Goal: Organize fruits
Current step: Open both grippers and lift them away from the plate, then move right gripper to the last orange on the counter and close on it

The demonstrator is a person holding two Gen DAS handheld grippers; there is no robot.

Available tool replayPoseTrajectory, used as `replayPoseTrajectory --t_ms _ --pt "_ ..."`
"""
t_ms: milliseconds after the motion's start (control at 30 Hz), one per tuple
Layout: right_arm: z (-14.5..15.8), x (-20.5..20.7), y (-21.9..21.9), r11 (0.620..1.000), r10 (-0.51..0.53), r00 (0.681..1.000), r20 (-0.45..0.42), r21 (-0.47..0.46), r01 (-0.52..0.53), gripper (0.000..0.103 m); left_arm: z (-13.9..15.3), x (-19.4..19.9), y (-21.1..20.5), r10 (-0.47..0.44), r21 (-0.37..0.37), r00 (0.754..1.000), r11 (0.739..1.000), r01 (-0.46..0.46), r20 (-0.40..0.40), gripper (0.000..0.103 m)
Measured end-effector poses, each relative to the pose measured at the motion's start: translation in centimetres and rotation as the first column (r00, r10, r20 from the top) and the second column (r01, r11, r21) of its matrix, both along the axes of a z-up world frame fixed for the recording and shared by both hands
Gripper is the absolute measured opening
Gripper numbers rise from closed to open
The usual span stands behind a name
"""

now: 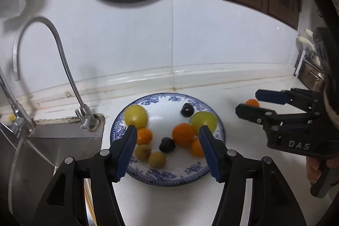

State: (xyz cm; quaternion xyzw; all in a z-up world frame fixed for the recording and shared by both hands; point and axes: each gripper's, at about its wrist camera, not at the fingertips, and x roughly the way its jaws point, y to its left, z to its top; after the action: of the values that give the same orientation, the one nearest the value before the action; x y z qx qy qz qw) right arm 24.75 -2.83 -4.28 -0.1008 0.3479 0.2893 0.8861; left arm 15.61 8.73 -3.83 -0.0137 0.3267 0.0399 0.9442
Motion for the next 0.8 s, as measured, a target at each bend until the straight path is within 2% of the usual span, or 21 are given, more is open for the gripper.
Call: replayPoseTrajectory --t_ms 133,300,367,533,633,800 --pt "0.1 -1.6 -1.9 1.000 -0.015 1.000 0.012 0.011 0.014 0.059 0.7 -1.6 -1.5 0.005 0.038 1.000 0.999 -0.006 0.025 0.062" --pt "0.3 -3.0 -4.1 0.999 -0.041 0.999 0.002 0.027 0.041 0.061 1.3 -2.7 -3.2 0.010 0.034 1.000 0.999 -0.011 0.029 0.066" --pt "0.3 -3.4 -5.0 0.999 -0.046 0.999 0.006 0.027 0.046 0.065 1.5 -3.0 -3.9 0.016 0.021 1.000 1.000 -0.016 0.026 0.066" --pt "0.2 -3.6 -7.0 0.997 -0.071 0.997 0.010 0.018 0.071 0.065 1.0 -3.6 -5.5 0.053 -0.028 0.999 0.998 -0.053 0.004 0.074" --pt "0.0 -3.1 -8.3 0.997 -0.081 0.997 0.012 0.005 0.081 0.065 0.3 -3.5 -6.7 0.067 -0.062 0.998 0.996 -0.068 -0.021 0.074" --pt "-0.6 -1.7 -9.8 0.995 -0.094 0.995 0.012 -0.012 0.094 0.065 -1.2 -2.2 -8.4 0.099 -0.073 0.993 0.992 -0.104 -0.066 0.074"
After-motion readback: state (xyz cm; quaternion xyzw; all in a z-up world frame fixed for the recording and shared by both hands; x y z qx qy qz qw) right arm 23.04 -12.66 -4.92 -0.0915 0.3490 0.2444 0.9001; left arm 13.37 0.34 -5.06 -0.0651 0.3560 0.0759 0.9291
